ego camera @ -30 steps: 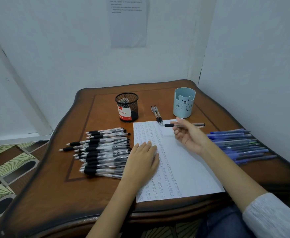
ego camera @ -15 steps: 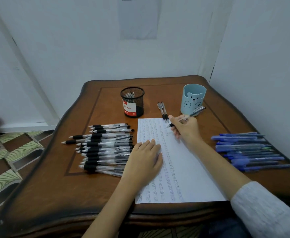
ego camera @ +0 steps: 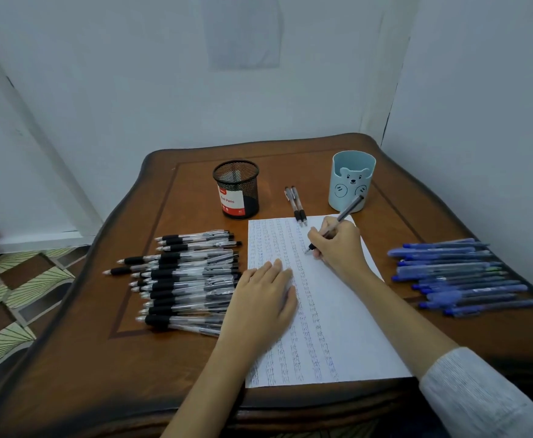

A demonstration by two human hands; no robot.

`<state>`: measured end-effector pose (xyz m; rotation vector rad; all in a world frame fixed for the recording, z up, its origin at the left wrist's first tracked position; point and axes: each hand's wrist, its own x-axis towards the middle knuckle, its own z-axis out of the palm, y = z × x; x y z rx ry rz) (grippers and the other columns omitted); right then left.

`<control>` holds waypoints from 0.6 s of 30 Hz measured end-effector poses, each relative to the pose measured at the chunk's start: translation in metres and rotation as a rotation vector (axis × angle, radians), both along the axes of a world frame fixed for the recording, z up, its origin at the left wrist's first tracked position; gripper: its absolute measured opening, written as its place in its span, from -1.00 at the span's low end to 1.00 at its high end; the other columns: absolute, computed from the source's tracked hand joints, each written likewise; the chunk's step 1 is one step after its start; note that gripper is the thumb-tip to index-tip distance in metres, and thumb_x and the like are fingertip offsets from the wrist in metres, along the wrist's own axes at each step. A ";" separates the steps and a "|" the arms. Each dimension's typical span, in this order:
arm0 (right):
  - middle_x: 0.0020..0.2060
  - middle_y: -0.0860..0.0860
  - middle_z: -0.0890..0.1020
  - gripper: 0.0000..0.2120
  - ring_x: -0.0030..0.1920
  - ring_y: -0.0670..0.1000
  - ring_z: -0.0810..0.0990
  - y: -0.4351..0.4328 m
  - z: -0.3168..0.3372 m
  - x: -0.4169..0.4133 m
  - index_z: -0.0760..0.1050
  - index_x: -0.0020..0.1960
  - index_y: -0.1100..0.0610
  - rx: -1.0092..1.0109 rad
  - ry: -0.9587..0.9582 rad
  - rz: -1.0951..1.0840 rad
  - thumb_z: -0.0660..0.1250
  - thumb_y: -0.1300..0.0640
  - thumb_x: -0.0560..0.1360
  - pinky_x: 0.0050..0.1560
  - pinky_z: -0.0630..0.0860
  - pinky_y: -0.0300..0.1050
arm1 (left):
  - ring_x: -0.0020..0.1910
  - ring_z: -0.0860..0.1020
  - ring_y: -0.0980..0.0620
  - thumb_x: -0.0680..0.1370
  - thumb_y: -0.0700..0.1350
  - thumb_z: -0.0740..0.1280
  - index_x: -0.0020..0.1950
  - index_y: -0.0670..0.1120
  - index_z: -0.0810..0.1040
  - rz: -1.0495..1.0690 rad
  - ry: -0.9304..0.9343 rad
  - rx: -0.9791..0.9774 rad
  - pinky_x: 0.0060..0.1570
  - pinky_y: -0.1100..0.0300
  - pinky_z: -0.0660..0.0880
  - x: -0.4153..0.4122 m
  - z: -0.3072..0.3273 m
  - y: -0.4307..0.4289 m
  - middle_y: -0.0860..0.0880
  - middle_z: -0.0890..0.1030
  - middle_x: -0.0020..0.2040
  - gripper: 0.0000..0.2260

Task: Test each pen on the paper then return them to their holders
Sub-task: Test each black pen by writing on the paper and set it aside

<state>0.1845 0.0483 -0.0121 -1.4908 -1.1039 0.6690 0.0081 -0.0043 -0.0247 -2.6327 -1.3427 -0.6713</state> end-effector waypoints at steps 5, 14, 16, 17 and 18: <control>-0.53 0.13 0.51 -0.71 -0.62 -0.11 0.47 0.000 0.000 -0.001 0.39 -0.35 0.26 -0.002 -0.030 0.020 0.36 0.27 0.51 -0.59 0.35 -0.30 | 0.10 0.60 0.06 0.54 0.01 0.12 0.09 -0.06 0.63 0.002 0.013 0.008 0.07 0.13 0.52 0.000 -0.001 0.001 -0.03 0.64 0.13 -0.66; -0.55 0.11 0.43 -0.67 -0.62 -0.07 0.46 0.001 0.001 0.002 0.30 -0.39 0.21 -0.006 -0.014 0.017 0.32 0.34 0.49 -0.62 0.26 -0.30 | 0.11 0.61 0.06 0.53 0.01 0.11 0.09 -0.06 0.63 0.004 0.012 0.005 0.06 0.13 0.52 0.000 -0.001 0.001 -0.03 0.65 0.13 -0.65; -0.55 0.09 0.41 -0.65 -0.62 -0.06 0.46 0.001 0.001 0.001 0.28 -0.40 0.19 0.007 -0.020 0.010 0.32 0.35 0.49 -0.62 0.27 -0.31 | 0.11 0.61 0.06 0.54 0.02 0.11 0.10 -0.06 0.63 0.006 0.013 0.006 0.06 0.13 0.52 0.000 0.000 0.001 -0.03 0.65 0.13 -0.65; -0.55 0.08 0.40 -0.64 -0.61 -0.05 0.46 0.000 0.001 0.001 0.28 -0.41 0.18 0.011 -0.024 0.012 0.32 0.36 0.49 -0.61 0.28 -0.32 | 0.10 0.61 0.06 0.53 0.02 0.11 0.09 -0.05 0.63 0.007 0.016 0.009 0.06 0.14 0.53 0.000 0.000 0.000 -0.03 0.65 0.13 -0.65; -0.55 0.07 0.39 -0.64 -0.61 -0.05 0.46 0.000 0.002 0.001 0.28 -0.41 0.18 0.012 -0.027 0.013 0.32 0.37 0.48 -0.61 0.28 -0.33 | 0.10 0.61 0.06 0.53 0.02 0.11 0.09 -0.05 0.63 0.007 0.019 0.013 0.05 0.15 0.53 0.000 0.000 0.000 -0.02 0.65 0.12 -0.65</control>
